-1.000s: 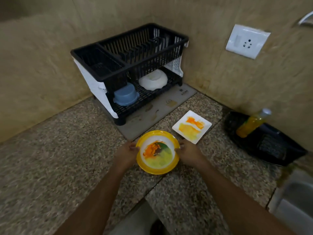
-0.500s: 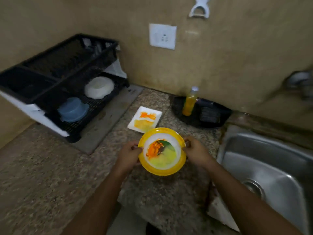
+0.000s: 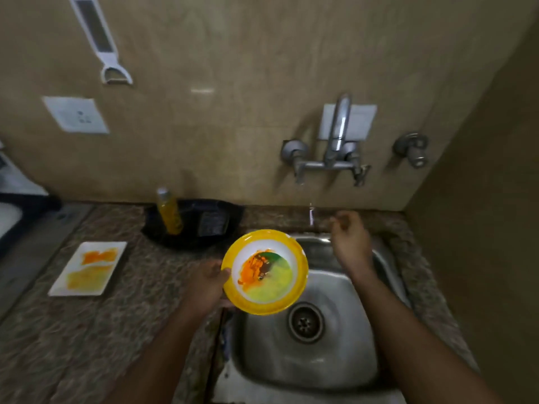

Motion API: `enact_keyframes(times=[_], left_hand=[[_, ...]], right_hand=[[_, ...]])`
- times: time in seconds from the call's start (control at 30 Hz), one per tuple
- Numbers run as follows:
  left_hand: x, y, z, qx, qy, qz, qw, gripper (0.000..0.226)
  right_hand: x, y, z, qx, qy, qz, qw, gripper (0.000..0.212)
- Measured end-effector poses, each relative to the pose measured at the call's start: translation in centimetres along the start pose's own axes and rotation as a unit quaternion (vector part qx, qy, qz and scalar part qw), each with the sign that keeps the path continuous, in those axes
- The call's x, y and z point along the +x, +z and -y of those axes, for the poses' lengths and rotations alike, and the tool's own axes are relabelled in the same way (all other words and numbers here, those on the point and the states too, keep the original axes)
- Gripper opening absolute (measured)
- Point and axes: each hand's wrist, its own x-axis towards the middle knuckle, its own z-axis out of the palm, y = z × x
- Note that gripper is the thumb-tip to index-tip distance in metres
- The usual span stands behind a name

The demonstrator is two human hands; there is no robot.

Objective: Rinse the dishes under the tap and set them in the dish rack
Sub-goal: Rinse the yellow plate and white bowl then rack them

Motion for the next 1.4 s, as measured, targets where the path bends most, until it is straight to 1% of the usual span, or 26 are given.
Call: enact_keyframes(times=[0.03, 0.07, 0.1, 0.17, 0.23, 0.3, 0.4, 0.5, 0.57, 0.7, 0.9, 1.0, 1.17, 1.27, 1.4], left_hand=[[0.4, 0.7, -0.3, 0.005, 0.005, 0.013, 1.000, 0.005], [0.8, 1.3, -0.7, 0.013, 0.012, 0.024, 1.000, 0.005], [1.2, 1.8, -1.1, 0.016, 0.016, 0.032, 0.999, 0.005], [1.8, 2.5, -1.9, 0.025, 0.015, 0.042, 0.999, 0.005], [2.2, 3.2, -2.8, 0.037, 0.015, 0.052, 0.998, 0.006], [2.5, 3.8, -3.4, 0.036, 0.013, 0.064, 0.997, 0.008], [3.1, 4.1, -3.9, 0.041, 0.016, 0.067, 0.997, 0.013], [3.3, 4.4, -4.0, 0.045, 0.018, 0.062, 0.997, 0.011], [3.3, 4.6, -4.0, 0.047, 0.017, 0.060, 0.997, 0.009], [3.5, 5.0, -3.9, 0.060, 0.017, 0.062, 0.996, 0.008], [3.8, 5.5, -4.3, 0.064, 0.023, 0.061, 0.996, 0.016], [3.7, 5.8, -4.7, 0.063, 0.033, 0.064, 0.995, 0.013], [4.1, 6.3, -4.8, 0.057, 0.037, 0.067, 0.995, 0.007], [4.3, 6.7, -4.8, 0.052, 0.040, 0.065, 0.996, 0.011], [4.6, 7.3, -4.8, 0.052, 0.040, 0.067, 0.996, 0.010]], right_hand=[[1.3, -1.2, 0.6, -0.027, -0.015, -0.061, 0.998, 0.028], [2.6, -2.2, 1.2, -0.042, -0.024, -0.099, 0.994, 0.040], [3.8, -2.9, 1.9, -0.054, -0.028, -0.115, 0.992, 0.049], [5.6, -3.4, 2.8, -0.101, -0.023, -0.101, 0.989, 0.057], [7.0, -3.4, 3.1, -0.153, -0.035, -0.078, 0.985, 0.052], [7.9, -3.2, 3.4, -0.185, -0.056, -0.079, 0.978, 0.046], [9.0, -3.1, 3.5, -0.211, -0.081, -0.085, 0.970, 0.045], [10.0, -2.9, 3.7, -0.231, -0.100, -0.084, 0.964, 0.041], [10.2, -2.9, 3.7, -0.221, -0.089, -0.078, 0.968, 0.037], [10.6, -2.9, 3.2, -0.164, -0.076, -0.069, 0.981, 0.032], [10.8, -2.6, 3.0, -0.132, -0.060, -0.069, 0.987, 0.032], [10.9, -2.5, 3.0, -0.122, -0.056, -0.064, 0.989, 0.033], [11.1, -2.5, 2.9, -0.102, -0.056, -0.059, 0.991, 0.026], [11.2, -2.4, 2.7, -0.100, -0.057, -0.055, 0.992, 0.029], [11.4, -2.2, 2.2, -0.090, -0.050, -0.050, 0.993, 0.036]])
